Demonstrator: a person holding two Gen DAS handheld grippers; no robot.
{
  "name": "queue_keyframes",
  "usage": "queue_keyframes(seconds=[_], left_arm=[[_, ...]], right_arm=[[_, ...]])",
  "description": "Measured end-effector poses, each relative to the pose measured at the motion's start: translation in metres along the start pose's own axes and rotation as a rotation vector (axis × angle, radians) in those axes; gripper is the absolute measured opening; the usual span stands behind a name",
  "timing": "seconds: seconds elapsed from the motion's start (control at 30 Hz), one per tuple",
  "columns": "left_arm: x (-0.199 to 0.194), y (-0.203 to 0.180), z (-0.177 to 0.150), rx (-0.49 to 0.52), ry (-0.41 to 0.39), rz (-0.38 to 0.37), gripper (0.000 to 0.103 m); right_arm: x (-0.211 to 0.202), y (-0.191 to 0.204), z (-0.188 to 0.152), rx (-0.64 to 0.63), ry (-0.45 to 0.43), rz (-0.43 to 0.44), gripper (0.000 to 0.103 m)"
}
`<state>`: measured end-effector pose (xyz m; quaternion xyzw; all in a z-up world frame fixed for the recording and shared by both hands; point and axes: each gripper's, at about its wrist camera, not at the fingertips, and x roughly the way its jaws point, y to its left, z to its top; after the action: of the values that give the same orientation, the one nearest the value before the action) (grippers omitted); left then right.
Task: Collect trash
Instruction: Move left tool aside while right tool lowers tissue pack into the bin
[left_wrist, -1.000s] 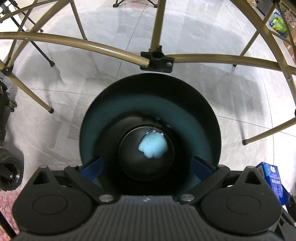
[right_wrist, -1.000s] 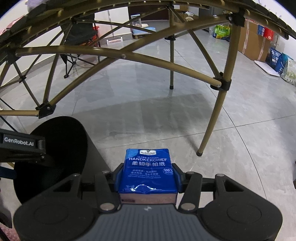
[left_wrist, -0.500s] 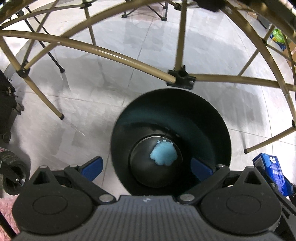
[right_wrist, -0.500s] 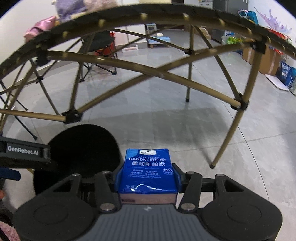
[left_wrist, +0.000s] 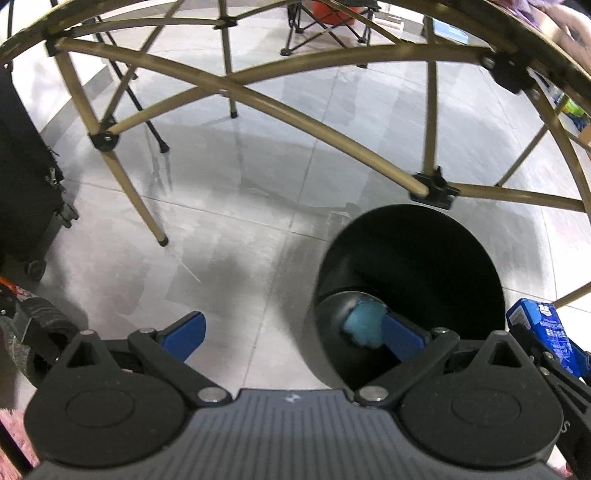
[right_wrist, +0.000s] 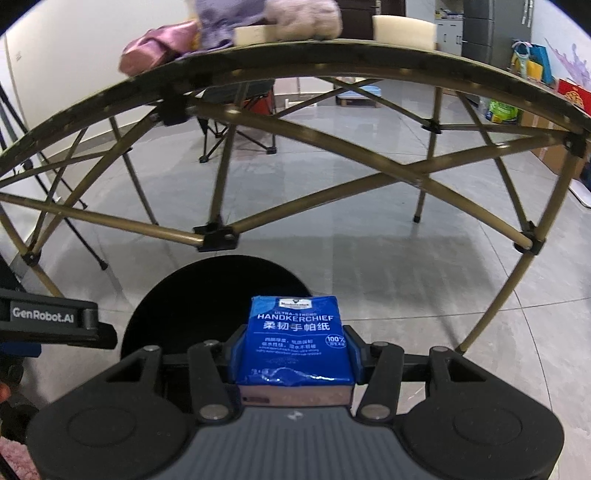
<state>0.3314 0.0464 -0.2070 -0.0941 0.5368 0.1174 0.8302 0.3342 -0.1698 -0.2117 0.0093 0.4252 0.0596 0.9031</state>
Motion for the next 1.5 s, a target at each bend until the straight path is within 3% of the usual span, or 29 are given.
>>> queue_keyframes(seconds=[0.7,1.33,1.4,1.47,1.5], left_arm=[[0.003,0.073,0.0,-0.088,-0.01,0.063,0.103],[0.024,0.08,-0.008,-0.066,0.033,0.098,0.103],[0.025,0.08,-0.009,-0.067,0.034,0.099,0.103],[0.026,0.08,-0.01,-0.068,0.037,0.102,0.103],[0.027,0.08,-0.009,-0.068,0.039,0.102,0.103]], right_arm=[[0.044,0.061,-0.004,-0.017,0.149,0.034,0.051],[0.079,0.072,-0.011,0.002,0.262,0.043,0.052],[0.081,0.07,-0.01,0.028,0.274,0.05,0.062],[0.084,0.069,-0.009,0.048,0.29,0.052,0.103],[0.084,0.069,-0.009,0.048,0.289,0.05,0.103]])
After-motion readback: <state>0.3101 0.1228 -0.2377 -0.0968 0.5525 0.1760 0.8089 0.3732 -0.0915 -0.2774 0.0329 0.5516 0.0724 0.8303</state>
